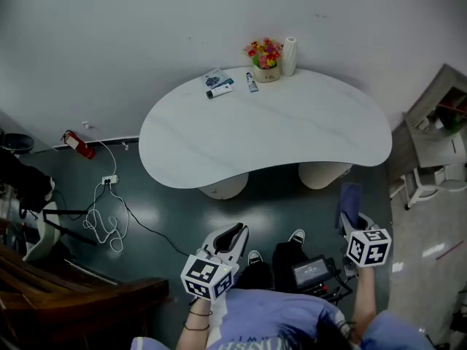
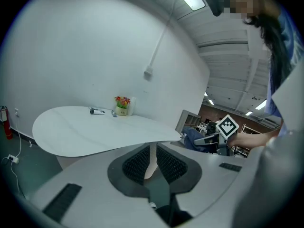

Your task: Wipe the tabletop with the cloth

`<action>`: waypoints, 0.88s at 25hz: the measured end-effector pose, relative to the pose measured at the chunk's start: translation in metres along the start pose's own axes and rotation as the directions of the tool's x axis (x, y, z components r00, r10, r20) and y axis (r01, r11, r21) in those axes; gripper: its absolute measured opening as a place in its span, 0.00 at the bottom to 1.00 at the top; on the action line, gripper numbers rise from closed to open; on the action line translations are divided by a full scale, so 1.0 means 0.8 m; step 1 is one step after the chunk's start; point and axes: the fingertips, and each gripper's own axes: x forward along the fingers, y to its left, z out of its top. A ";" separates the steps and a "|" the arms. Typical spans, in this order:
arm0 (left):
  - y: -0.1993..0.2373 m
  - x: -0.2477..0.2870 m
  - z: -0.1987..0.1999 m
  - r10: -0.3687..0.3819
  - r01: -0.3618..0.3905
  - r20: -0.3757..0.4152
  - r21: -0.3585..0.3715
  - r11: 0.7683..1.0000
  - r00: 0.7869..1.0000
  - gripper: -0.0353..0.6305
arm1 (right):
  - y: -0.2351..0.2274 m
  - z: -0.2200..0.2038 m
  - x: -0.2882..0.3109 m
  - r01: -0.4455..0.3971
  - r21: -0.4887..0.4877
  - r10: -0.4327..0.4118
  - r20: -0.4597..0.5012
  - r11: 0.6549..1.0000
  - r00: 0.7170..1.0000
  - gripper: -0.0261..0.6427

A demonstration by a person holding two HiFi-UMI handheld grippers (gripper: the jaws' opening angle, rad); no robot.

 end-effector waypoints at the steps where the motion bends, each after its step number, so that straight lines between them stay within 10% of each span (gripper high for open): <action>1: -0.002 -0.003 0.001 -0.002 0.002 0.008 -0.001 1.000 1.000 0.12 | 0.003 -0.002 -0.006 0.000 -0.003 0.000 0.002 1.000 1.000 0.14; 15: -0.125 0.014 0.020 -0.077 0.073 0.053 0.067 0.995 0.996 0.11 | -0.028 -0.005 -0.096 -0.037 -0.010 0.037 0.105 0.999 0.994 0.14; 22: -0.228 0.019 -0.024 -0.133 0.139 -0.045 0.187 0.972 0.990 0.12 | -0.090 -0.068 -0.160 -0.003 0.017 0.001 0.092 1.000 0.996 0.14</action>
